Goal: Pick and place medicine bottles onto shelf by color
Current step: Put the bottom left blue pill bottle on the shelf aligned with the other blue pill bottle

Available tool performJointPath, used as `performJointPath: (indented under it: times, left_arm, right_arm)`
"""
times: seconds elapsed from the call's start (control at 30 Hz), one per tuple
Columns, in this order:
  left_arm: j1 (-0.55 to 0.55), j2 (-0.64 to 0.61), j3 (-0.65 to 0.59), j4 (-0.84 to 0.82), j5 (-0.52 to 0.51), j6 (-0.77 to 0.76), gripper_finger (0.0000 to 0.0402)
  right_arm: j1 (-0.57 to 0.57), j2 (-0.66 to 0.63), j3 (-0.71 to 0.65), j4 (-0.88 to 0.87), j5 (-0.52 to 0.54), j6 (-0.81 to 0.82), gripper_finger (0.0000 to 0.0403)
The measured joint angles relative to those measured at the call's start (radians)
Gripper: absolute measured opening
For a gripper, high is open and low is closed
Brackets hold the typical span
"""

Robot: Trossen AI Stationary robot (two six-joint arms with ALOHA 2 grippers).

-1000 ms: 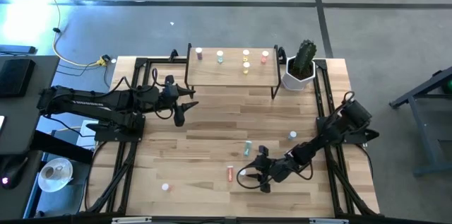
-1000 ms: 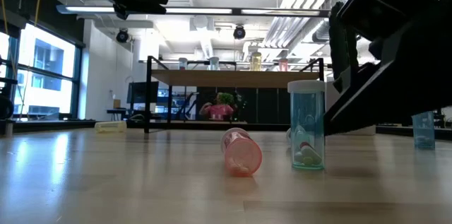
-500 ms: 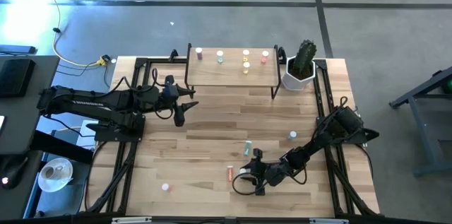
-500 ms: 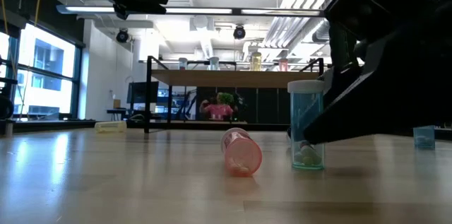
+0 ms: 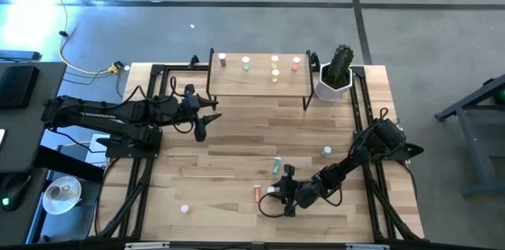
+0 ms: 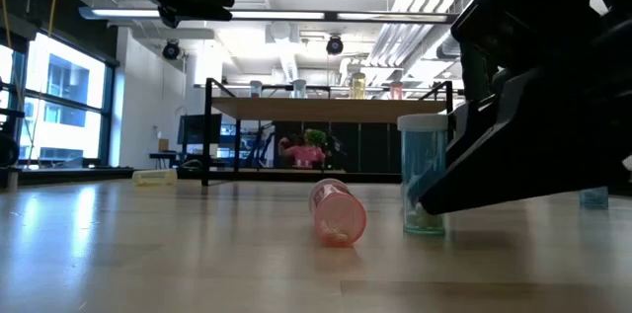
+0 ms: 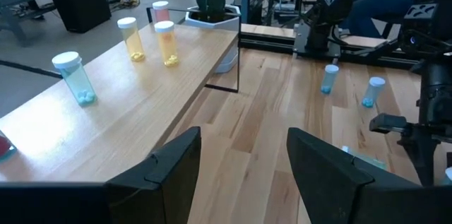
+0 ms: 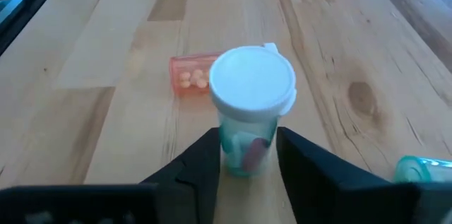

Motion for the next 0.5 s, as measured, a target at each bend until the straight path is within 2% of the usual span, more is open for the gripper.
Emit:
performJointPath:
  times: [0.23, 0.5]
  left_arm:
    - [0.000, 0.000, 0.000, -0.023, 0.016, -0.001, 0.0200]
    - [0.000, 0.000, 0.000, -0.147, 0.077, 0.000, 0.0200]
  right_arm:
    - [0.000, 0.000, 0.000, 0.010, 0.011, 0.058, 0.0070]
    - [0.000, -0.002, 0.000, 0.106, 0.088, 0.098, 0.0068]
